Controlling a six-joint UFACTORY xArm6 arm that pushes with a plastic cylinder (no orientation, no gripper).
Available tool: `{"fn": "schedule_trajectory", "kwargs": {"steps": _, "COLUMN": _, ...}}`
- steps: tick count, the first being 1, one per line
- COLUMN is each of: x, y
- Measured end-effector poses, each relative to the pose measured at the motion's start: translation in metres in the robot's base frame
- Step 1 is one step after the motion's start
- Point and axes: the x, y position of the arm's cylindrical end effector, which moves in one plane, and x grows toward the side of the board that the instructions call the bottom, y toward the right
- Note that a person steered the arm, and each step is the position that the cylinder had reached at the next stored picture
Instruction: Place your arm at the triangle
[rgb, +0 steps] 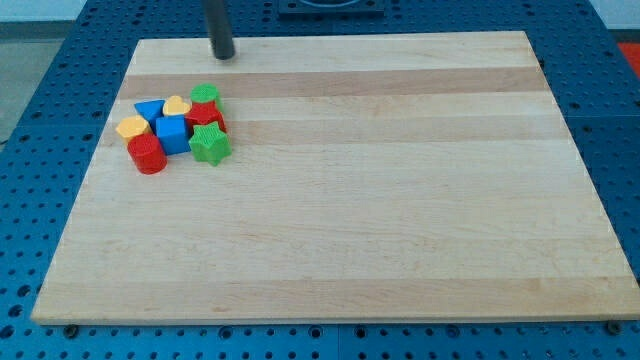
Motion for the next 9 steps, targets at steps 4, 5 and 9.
{"fn": "schedule_trajectory", "kwargs": {"steps": 4, "x": 0.000, "y": -0.106}}
{"fn": "schedule_trajectory", "kwargs": {"steps": 5, "x": 0.001, "y": -0.122}}
{"fn": "schedule_trajectory", "kwargs": {"steps": 9, "x": 0.005, "y": -0.122}}
